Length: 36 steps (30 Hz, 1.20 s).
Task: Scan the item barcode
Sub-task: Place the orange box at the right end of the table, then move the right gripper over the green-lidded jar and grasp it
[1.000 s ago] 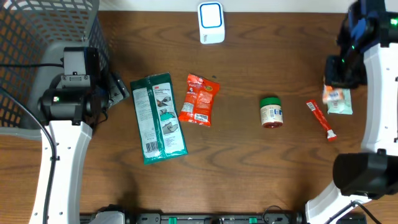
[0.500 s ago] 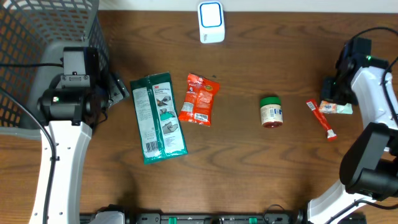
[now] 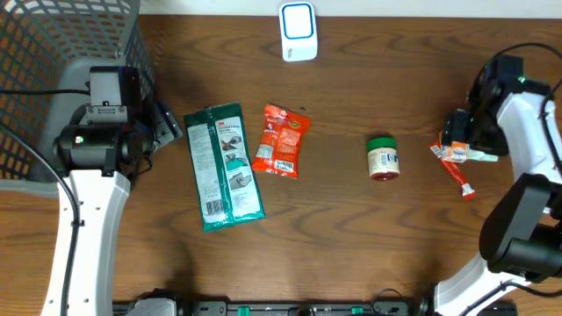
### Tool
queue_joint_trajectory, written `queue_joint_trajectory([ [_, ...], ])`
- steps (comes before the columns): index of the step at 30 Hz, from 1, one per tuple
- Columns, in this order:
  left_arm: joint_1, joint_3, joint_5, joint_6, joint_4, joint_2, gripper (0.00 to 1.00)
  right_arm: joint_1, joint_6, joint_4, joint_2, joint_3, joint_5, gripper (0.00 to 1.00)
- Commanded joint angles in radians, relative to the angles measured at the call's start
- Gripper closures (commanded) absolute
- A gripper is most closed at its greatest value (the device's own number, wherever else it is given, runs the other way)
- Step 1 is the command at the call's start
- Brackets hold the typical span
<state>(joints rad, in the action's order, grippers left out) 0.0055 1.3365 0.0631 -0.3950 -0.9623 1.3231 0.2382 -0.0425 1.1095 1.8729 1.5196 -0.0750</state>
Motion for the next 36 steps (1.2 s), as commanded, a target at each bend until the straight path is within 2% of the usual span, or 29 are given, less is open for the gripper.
queue_joint_trajectory([
  [1, 0.005, 0.005, 0.021, 0.006, -0.002, 0.003, 0.18, -0.008, 0.074, 0.097, -0.029, 0.126, 0.290, 0.17],
  [4, 0.005, 0.005, 0.021, 0.006, -0.002, 0.003, 0.18, -0.019, 0.145, 0.150, -0.033, 0.140, 0.493, 0.17],
  [7, 0.005, 0.005, 0.021, 0.006, -0.002, 0.003, 0.18, -0.050, 0.109, 0.150, -0.033, 0.112, 0.528, 0.11],
  [20, 0.005, 0.005, 0.021, 0.006, -0.002, 0.003, 0.18, -0.373, -0.123, 0.101, -0.004, 0.088, 0.032, 0.09],
  [28, 0.005, 0.005, 0.021, 0.006, -0.002, 0.003, 0.18, -0.425, -0.129, 0.071, 0.112, 0.088, -0.019, 0.09],
  [36, 0.005, 0.005, 0.021, 0.006, -0.002, 0.003, 0.18, -0.426, -0.129, 0.064, 0.263, 0.088, 0.043, 0.09],
])
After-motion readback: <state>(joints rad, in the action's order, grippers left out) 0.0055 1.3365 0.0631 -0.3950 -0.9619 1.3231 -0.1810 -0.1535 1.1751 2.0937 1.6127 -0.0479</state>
